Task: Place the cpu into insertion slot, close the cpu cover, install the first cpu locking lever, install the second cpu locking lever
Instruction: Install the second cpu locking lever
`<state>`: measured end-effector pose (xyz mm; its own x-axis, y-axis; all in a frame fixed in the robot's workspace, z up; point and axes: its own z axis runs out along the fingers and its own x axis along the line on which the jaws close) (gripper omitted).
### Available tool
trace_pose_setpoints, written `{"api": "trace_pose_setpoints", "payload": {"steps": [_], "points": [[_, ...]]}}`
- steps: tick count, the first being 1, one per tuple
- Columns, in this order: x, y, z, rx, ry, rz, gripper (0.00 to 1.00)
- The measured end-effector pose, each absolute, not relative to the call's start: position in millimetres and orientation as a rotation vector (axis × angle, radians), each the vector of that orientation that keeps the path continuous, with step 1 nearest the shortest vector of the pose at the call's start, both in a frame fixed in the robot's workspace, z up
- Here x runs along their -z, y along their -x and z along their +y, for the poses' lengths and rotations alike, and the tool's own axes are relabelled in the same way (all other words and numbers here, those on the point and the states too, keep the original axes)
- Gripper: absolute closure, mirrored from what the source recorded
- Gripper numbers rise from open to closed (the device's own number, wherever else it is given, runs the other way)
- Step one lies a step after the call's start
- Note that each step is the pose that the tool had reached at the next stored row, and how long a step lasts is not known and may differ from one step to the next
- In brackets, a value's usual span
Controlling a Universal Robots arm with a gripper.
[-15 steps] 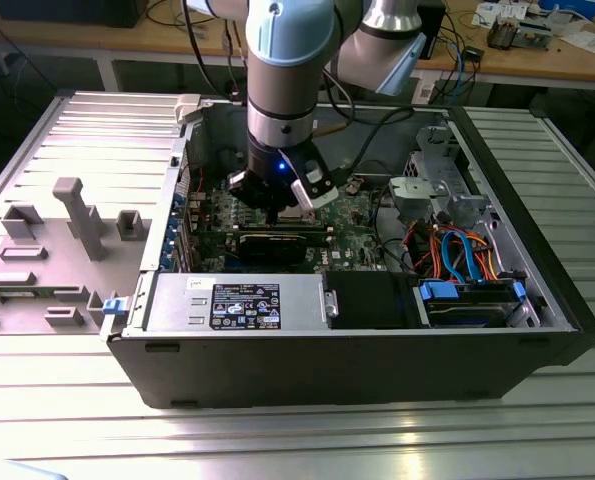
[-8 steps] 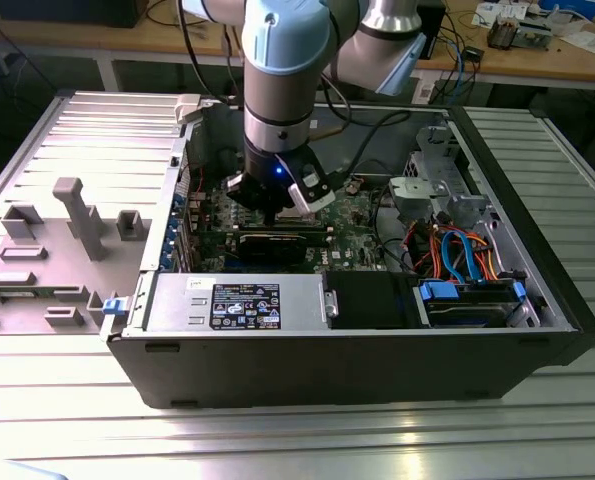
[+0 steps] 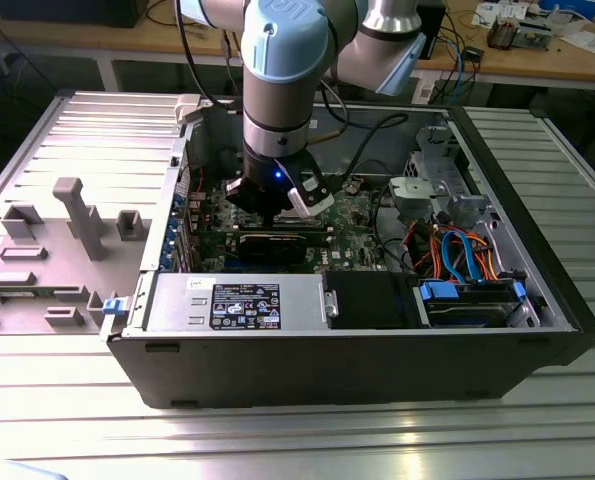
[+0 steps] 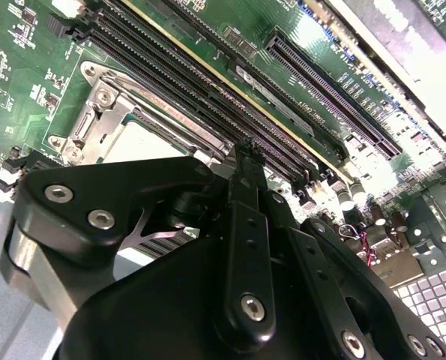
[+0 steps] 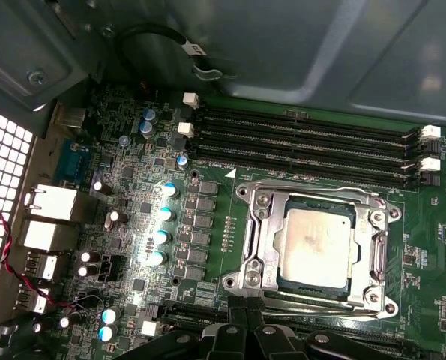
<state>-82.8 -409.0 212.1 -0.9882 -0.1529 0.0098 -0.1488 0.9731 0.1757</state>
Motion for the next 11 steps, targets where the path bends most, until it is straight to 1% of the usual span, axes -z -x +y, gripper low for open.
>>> {"api": "trace_pose_setpoints", "payload": {"steps": [11], "points": [[-212.1, 83.9, -409.8, 0.278, -0.237, -3.097, 0.89]]}}
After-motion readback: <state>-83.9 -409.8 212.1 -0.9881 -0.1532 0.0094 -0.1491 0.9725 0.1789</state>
